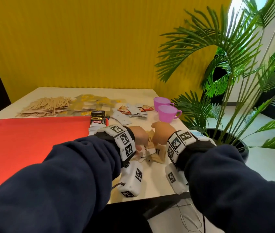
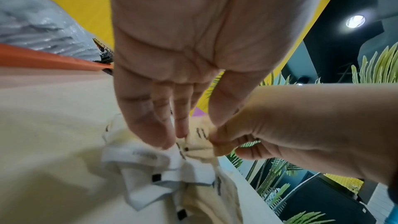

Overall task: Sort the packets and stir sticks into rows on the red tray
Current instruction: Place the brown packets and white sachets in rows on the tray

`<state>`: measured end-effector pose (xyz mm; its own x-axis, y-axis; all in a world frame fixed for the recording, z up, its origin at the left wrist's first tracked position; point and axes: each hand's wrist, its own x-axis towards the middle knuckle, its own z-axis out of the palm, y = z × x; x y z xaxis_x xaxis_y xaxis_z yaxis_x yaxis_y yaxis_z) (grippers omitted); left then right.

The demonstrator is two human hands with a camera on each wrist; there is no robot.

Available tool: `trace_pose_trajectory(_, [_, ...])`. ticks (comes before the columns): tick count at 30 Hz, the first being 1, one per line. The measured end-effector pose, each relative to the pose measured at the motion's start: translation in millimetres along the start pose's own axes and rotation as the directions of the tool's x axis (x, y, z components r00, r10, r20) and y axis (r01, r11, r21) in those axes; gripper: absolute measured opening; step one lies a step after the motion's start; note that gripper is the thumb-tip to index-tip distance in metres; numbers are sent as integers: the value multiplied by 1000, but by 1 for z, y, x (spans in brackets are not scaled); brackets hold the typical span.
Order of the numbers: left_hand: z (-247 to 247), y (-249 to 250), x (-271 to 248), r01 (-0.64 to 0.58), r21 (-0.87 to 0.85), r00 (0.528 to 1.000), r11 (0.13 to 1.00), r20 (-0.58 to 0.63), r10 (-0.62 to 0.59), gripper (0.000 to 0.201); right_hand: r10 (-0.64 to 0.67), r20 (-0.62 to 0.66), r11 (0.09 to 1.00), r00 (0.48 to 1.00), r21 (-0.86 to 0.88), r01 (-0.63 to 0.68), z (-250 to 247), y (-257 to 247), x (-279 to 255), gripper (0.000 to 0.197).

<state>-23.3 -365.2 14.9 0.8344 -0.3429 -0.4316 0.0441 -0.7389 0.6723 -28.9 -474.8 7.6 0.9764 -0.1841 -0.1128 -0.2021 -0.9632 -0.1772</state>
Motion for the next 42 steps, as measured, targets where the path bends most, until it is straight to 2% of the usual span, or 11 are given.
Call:
trace_pose_trajectory(2, [0, -2, 0, 23, -202, 999, 979, 26, -19, 47, 6, -50, 998, 999, 68, -3, -8, 3, -4, 41])
trace_pose_trajectory(7, [-13, 0, 2, -58, -250, 998, 966, -38, 50, 71, -72, -56, 911, 996, 402, 88, -24, 15, -7, 13])
trace_pose_trajectory(11, [-20, 2, -1, -147, -313, 988, 938, 1, 155, 13, -141, 9, 799, 990, 591, 109, -35, 21, -12, 10])
trace_pose_trajectory(13, [-21, 0, 0, -187, -348, 982, 919, -37, 186, 12, -101, 66, 842, 993, 537, 50, -35, 24, -13, 8])
trace_pose_trajectory(16, [-18, -6, 5, -209, -429, 978, 879, -100, 184, 9, 9, 207, 977, 978, 205, -53, -30, 30, -12, 10])
trace_pose_trajectory(19, [-17, -16, 9, -218, -481, 976, 849, -126, 179, 11, 110, 339, 994, 934, -33, -105, -19, 27, -8, 26])
trace_pose_trajectory(23, [-23, -18, 12, -205, -575, 979, 792, -122, 165, 12, 174, 338, 985, 925, -82, -155, -11, 20, 3, 34])
trace_pose_trajectory(27, [-23, -17, 11, -174, -642, 985, 747, -101, 143, 35, 183, 416, 973, 891, 55, -225, -19, 16, 4, 20])
trace_pose_trajectory(33, [-24, -23, 4, -169, -711, 983, 682, -72, 168, 42, 34, 237, 971, 971, 223, -89, -56, 20, -4, 15])
trace_pose_trajectory(37, [-30, -26, 5, -170, -736, 985, 655, -113, 128, 39, -119, 69, 796, 991, 602, 54, -77, 13, -14, 21])
trace_pose_trajectory(42, [-27, -19, -2, -94, -857, 977, 506, 18, 211, 22, -170, -11, 824, 985, 547, 148, -62, -9, -2, 19])
